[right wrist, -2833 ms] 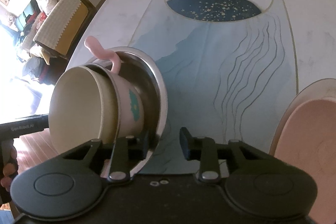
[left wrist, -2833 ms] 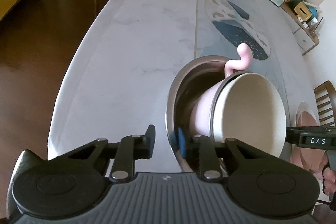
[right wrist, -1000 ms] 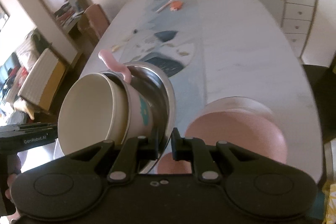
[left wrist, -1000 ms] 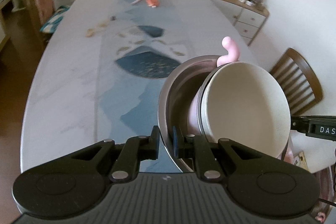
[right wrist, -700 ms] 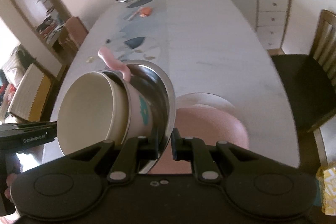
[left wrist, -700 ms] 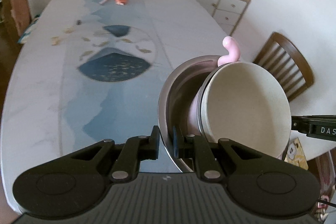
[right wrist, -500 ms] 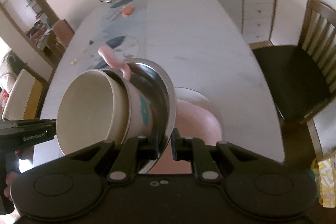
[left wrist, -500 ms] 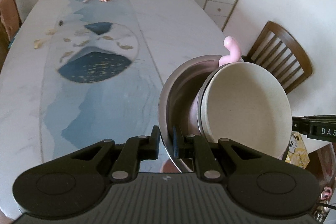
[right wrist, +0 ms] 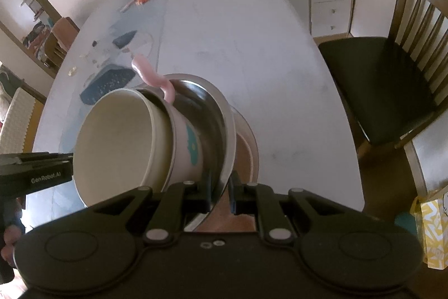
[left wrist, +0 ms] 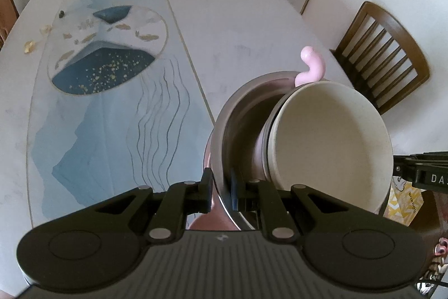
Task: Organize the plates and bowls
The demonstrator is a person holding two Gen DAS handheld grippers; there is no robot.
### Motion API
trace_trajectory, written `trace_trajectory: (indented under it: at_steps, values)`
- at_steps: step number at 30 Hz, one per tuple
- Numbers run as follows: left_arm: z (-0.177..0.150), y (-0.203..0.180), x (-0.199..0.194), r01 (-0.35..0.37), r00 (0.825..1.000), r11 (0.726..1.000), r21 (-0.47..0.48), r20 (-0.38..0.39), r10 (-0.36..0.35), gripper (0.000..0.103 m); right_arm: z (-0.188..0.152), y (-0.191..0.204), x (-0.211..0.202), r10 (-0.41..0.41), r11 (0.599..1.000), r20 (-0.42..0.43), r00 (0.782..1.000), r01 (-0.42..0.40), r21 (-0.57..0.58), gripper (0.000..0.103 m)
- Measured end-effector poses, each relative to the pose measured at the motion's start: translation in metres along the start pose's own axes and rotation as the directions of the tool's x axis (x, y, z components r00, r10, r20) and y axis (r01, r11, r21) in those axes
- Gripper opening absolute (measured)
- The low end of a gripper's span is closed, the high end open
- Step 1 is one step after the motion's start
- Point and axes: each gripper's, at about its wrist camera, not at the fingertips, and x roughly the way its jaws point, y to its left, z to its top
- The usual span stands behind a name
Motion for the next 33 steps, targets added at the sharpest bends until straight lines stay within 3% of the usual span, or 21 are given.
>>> trace_trajectory:
  at_steps: [16, 27, 33]
  values:
    - [-0.002, -0.002, 0.004, -0.007, 1.0, 1.0, 0.018, -0.01, 0.007, 0.012, -0.001, -0.008, 0.015, 0.001, 1.0, -0.023, 1.0, 0.0, 0.014, 0.014]
    - [-0.005, 0.001, -0.01, -0.011, 0.999, 0.999, 0.05, 0.037, 0.009, 0.013, -0.006, -0.005, -0.001, -0.038, 0.999, 0.05, 0.998, 0.038, 0.015, 0.027]
    - [-0.01, 0.008, -0.027, 0.009, 0.997, 0.999, 0.048, 0.08, -0.013, 0.032, -0.014, -0.001, -0.022, -0.047, 0.998, 0.117, 0.992, 0.043, 0.036, 0.034]
